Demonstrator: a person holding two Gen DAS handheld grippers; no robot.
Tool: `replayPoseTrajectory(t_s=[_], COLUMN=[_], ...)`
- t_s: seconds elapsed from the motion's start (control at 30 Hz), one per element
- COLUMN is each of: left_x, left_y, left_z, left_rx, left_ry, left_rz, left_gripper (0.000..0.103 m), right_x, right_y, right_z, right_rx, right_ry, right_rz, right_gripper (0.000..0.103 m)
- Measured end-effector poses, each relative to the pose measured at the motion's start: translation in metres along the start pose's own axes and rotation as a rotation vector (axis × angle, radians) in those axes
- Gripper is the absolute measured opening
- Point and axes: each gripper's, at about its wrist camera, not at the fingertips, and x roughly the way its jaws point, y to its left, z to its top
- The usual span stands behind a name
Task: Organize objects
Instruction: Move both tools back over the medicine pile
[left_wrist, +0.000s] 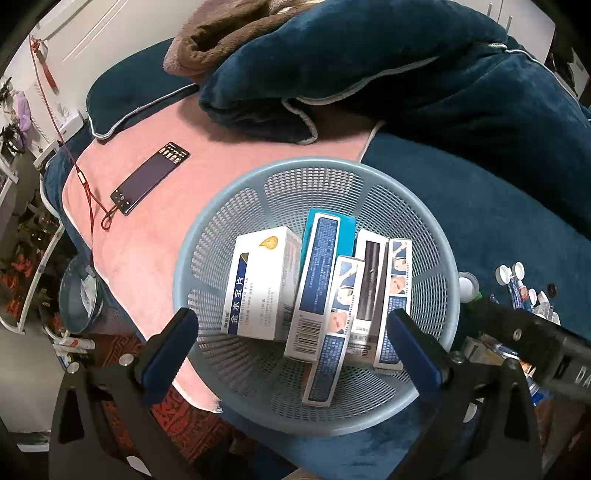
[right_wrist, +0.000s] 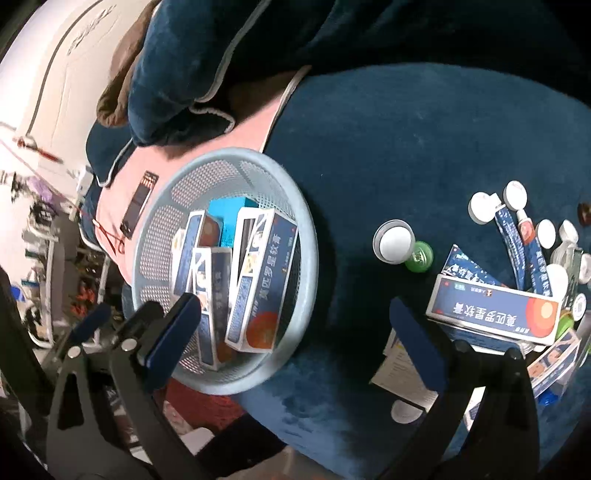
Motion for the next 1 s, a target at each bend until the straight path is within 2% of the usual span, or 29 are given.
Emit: replayPoseTrajectory(t_s=[0.2,0.67,1.0], left_x=[0.001,0.0,-0.002], left_y=[-0.002,-0.019,-0.06], left_z=[-0.001,-0.004,-0.007], left_rx=[-0.002,0.024,0.101], left_ry=[0.002,0.003,-0.003], left_rz=[-0.001,-0.008,-0.05], left_gripper=[0.102,0.102,0.102], right_x=[0.005,-0.002,-0.023], right_y=[0.001,-0.015,-0.051], right_z=[-0.005,-0.008,-0.016], right_rx=[-0.047,-0.029,0.037], right_ry=[0.013,0.007,-0.021], right_rz=[-0.056,-0.07,-0.08], right_gripper=[0.103,0.103,0.103])
